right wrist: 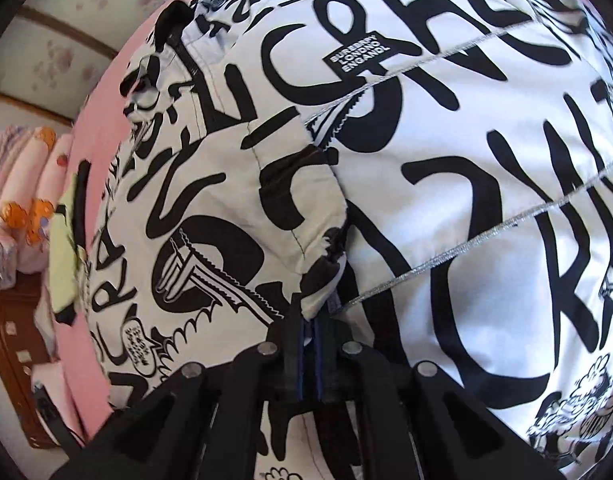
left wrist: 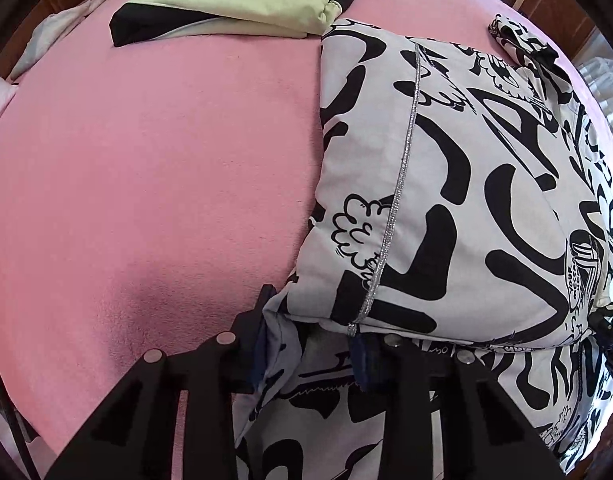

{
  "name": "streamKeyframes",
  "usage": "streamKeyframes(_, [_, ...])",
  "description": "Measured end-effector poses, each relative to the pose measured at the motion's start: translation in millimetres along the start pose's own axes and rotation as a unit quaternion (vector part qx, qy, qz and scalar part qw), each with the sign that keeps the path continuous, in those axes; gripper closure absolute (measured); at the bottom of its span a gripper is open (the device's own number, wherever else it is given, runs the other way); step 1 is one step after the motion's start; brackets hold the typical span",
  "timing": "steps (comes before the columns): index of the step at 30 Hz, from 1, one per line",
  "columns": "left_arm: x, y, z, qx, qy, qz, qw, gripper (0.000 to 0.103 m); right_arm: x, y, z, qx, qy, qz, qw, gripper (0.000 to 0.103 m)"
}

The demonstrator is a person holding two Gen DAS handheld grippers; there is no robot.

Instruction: Fold large clothes

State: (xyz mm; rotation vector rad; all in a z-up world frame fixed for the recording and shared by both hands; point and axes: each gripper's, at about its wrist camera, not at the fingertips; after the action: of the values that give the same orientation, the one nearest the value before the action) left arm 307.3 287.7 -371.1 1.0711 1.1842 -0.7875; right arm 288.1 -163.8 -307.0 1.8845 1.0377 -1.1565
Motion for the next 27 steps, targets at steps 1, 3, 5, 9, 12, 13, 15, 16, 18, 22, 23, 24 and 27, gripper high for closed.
streamKeyframes(1, [-2, 0, -1, 0.004, -0.002, 0.001, 1.0, 0.071, 0, 0, -2, -0.004, -0.004, -0.003, 1.0, 0.099])
streamKeyframes(3, [-8, -1, 1, 0.016, 0.0, 0.003, 0.9999, 0.071, -3, 1, -5, -0.013, -0.01, -0.004, 1.0, 0.098])
streamKeyframes(5, [-14, -1, 3, 0.025, 0.002, 0.001, 0.9997, 0.071, -6, 0, -10, -0.033, -0.022, -0.003, 0.999, 0.098])
streamKeyframes(9, [-29, -2, 6, 0.03, -0.001, -0.007, 0.9995, 0.07, -17, -4, -18, -0.067, -0.042, 0.004, 0.997, 0.094])
streamKeyframes(12, [-47, -7, 9, 0.034, 0.001, -0.005, 0.9994, 0.07, -30, -9, -24, -0.083, -0.045, 0.017, 0.995, 0.094])
streamKeyframes(13, [-52, -8, 12, 0.037, 0.002, -0.005, 0.9993, 0.07, -34, -11, -27, -0.092, -0.047, 0.02, 0.994, 0.094])
streamKeyframes(15, [-61, -9, 19, 0.044, 0.001, -0.006, 0.999, 0.07, -41, -17, -33, -0.119, -0.056, 0.023, 0.991, 0.094])
streamKeyframes(16, [-65, -10, 24, 0.048, -0.009, -0.007, 0.9988, 0.07, -44, -18, -37, -0.13, -0.059, 0.026, 0.989, 0.094])
streamKeyframes(18, [-71, -11, 30, 0.048, -0.031, -0.013, 0.9983, 0.07, -50, -22, -43, -0.146, -0.066, 0.036, 0.986, 0.092])
streamKeyframes(22, [-88, -11, 52, 0.061, -0.073, -0.009, 0.9954, 0.069, -66, -30, -44, -0.135, -0.064, 0.049, 0.988, 0.074])
streamKeyframes(23, [-90, -11, 59, 0.067, -0.08, -0.007, 0.9945, 0.069, -70, -34, -44, -0.13, -0.054, 0.052, 0.989, 0.074])
streamKeyframes(24, [-92, -10, 68, 0.076, -0.091, -0.007, 0.9929, 0.069, -73, -36, -44, -0.125, -0.044, 0.053, 0.99, 0.074])
streamKeyframes(27, [-89, -7, 90, 0.096, -0.123, -0.014, 0.9877, 0.069, -73, -45, -54, -0.135, -0.006, 0.047, 0.99, 0.074])
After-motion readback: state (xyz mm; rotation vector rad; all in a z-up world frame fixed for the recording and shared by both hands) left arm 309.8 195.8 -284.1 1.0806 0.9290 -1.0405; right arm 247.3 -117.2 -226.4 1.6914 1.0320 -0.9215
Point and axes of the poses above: each gripper's, at about its wrist camera, not at the fingertips, and x roughly the way its jaws point, z to its right, y to its top, and after that the axes turned 1 degree about y, right-handed
